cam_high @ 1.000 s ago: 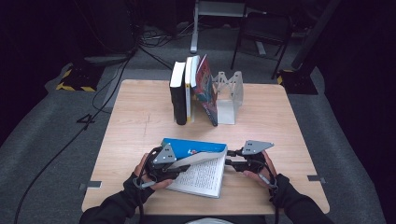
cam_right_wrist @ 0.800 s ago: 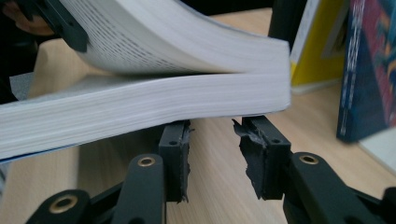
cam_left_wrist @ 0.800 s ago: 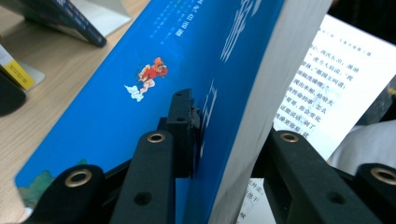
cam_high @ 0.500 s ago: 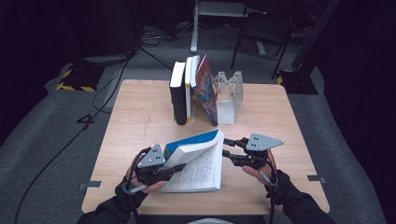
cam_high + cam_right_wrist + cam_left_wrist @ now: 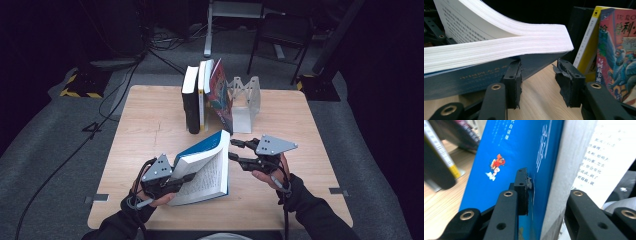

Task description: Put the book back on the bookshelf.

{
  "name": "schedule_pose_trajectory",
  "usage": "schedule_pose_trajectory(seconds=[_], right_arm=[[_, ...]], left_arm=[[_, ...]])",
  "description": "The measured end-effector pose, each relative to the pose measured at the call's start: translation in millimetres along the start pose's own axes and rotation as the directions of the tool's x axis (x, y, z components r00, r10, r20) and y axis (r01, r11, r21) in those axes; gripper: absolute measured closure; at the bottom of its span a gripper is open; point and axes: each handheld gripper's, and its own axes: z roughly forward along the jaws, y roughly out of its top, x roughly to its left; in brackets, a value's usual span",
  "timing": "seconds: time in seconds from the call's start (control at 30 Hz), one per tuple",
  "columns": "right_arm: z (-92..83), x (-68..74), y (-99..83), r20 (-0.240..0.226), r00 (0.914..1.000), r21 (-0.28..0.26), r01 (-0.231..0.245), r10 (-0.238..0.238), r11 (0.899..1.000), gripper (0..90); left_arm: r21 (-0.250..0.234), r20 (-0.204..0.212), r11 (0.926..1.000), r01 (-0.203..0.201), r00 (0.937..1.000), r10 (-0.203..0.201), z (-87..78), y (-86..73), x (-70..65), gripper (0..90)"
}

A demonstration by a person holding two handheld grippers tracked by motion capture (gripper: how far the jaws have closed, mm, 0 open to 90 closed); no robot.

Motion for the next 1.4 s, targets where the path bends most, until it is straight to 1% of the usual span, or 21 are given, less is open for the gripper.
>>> schedule_pose_trajectory(seconds=[0.1,0.13,0.17,0.2,0.23,0.27,0.37,0.43,0.47,0.5,0.53,0.57,0.63,0.73,0.87,1.0,1.03,1.07,1.17,1.23,1.4], right_arm=[[-8.2,-2.5,-2.9,0.018,0.9998,-0.009,-0.005,0.005,1.0,56.2],[-11.0,-3.2,-3.1,0.018,0.9998,-0.013,-0.009,0.009,1.0,56.6],[-17.2,-4.4,-3.4,0.03,0.9995,-0.023,-0.01,0.01,1.0,56.9],[-17.2,-4.4,-3.4,0.03,0.9995,-0.023,-0.01,0.01,1.0,56.9],[-21.5,-5.2,-3.2,0.038,0.9992,-0.028,-0.01,0.011,1.0,57.9],[-26.9,-5.9,-2.3,0.052,0.9986,-0.025,-0.006,0.007,1.0,58.7],[-41.9,-6.8,2.0,0.089,0.9958,-0.022,0.026,-0.024,0.999,63.3],[-53.0,-7.4,7.6,0.101,0.9936,-0.02,0.053,-0.051,0.998,63.2],[-53.0,-7.4,7.6,0.101,0.9936,-0.02,0.053,-0.051,0.998,63.2],[-58.7,-8.5,11.6,0.113,0.9921,-0.022,0.058,-0.056,0.998,63.2],[-58.7,-8.5,11.6,0.113,0.9921,-0.022,0.058,-0.056,0.998,63.2],[-61.3,-9.2,14.9,0.149,0.9859,-0.011,0.079,-0.076,0.997,63.1],[-60.9,-9.4,15.5,0.166,0.983,-0.014,0.082,-0.078,0.997,63.0],[-57.5,-7.5,16.5,0.175,0.981,-0.026,0.09,-0.085,0.996,59.8],[-50.9,-3.4,17.5,0.176,0.9807,-0.036,0.092,-0.084,0.995,56.1],[-39.6,3.1,18.5,0.174,0.9793,-0.033,0.11,-0.103,0.993,53.1],[-36.6,5.2,18.6,0.184,0.9771,-0.031,0.115,-0.108,0.993,52.1],[-35.7,5.7,18.3,0.184,0.9774,-0.034,0.112,-0.104,0.993,51.2],[-31.0,4.1,14.5,0.161,0.9843,-0.047,0.081,-0.072,0.996,48.2],[-29.8,3.2,13.9,0.151,0.9862,-0.048,0.075,-0.067,0.996,47.7],[-30.3,0.6,14.9,0.161,0.9832,-0.033,0.092,-0.086,0.995,47.0]], left_arm=[[-0.014,0.046,0.9998,-0.014,0.9988,0.015,7.9,4.1,1.1,73.1],[-0.017,0.077,0.9997,-0.018,0.9969,0.019,13.0,7.4,1.9,73.1],[-0.02,0.092,0.9996,-0.021,0.9955,0.023,17.1,10.0,1.3,73.3],[-0.02,0.092,0.9996,-0.021,0.9955,0.023,17.1,10.0,1.3,73.3],[-0.021,0.106,0.9994,-0.027,0.9939,0.029,22.6,13.6,0.0,73.3],[-0.019,0.116,0.9988,-0.046,0.9922,0.047,27.1,16.8,-0.3,73.1],[-0.033,0.159,0.9978,-0.058,0.9853,0.062,43.1,26.5,-1.6,73.1],[-0.037,0.176,0.9971,-0.067,0.9817,0.072,52.6,32.7,-1.4,73.2],[-0.037,0.176,0.9971,-0.067,0.9817,0.072,52.6,32.7,-1.4,73.1],[-0.047,0.185,0.9962,-0.073,0.9794,0.081,60.1,36.3,-0.3,73.0],[-0.047,0.185,0.9962,-0.073,0.9794,0.081,60.1,36.3,-0.3,72.9],[-0.058,0.186,0.9951,-0.079,0.9786,0.089,64.5,38.0,1.8,73.0],[-0.061,0.185,0.995,-0.079,0.9786,0.089,65.1,38.1,3.6,73.1],[-0.068,0.16,0.9936,-0.09,0.9821,0.1,59.1,36.3,8.6,73.7],[-0.07,0.142,0.9942,-0.082,0.9856,0.091,54.4,32.7,9.5,74.0],[-0.07,0.135,0.9952,-0.068,0.9879,0.077,49.8,27.9,13.8,73.7],[-0.071,0.132,0.9953,-0.065,0.9886,0.074,49.4,27.4,14.4,73.6],[-0.08,0.127,0.9949,-0.063,0.9892,0.073,49.9,26.6,15.4,73.4],[-0.084,0.106,0.995,-0.054,0.9924,0.062,53.1,27.8,17.9,72.4],[-0.082,0.105,0.9946,-0.065,0.9918,0.073,54.3,28.6,20.2,72.2],[-0.089,0.145,0.9928,-0.08,0.9851,0.093,62.7,32.7,30.3,74.0]])
